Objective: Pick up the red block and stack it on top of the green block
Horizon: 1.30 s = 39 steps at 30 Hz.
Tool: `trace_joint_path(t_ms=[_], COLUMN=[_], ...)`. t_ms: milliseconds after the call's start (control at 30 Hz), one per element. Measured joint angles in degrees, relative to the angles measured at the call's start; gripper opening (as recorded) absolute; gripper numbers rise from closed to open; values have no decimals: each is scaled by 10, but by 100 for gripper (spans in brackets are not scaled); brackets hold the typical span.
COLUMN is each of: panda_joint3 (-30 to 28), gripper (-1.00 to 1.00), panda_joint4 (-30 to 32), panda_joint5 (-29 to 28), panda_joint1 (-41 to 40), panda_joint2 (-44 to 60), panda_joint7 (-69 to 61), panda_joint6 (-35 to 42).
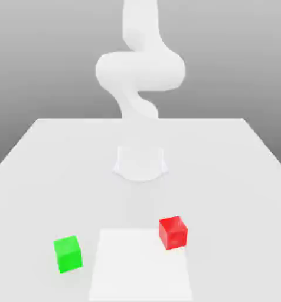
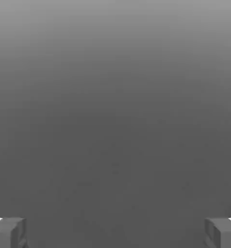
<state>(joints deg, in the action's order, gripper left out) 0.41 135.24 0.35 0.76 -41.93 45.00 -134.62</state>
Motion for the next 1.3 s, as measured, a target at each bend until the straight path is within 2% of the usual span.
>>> trace_joint_path(t_ms=[567, 800, 833, 1067, 1300], panda_joint3=[40, 16, 12, 11, 29], gripper=[0, 0, -100, -100, -100], panda_joint4=[281, 281, 279, 279, 298], panda_joint5=[8, -29, -32, -34, -1], panda_joint1=[68, 90, 94, 95, 86], panda_joint2=[353, 515, 530, 531, 400], panda_joint7=[-56, -33, -31, -29, -53], panda_joint6=[-251, -383, -396, -397, -285])
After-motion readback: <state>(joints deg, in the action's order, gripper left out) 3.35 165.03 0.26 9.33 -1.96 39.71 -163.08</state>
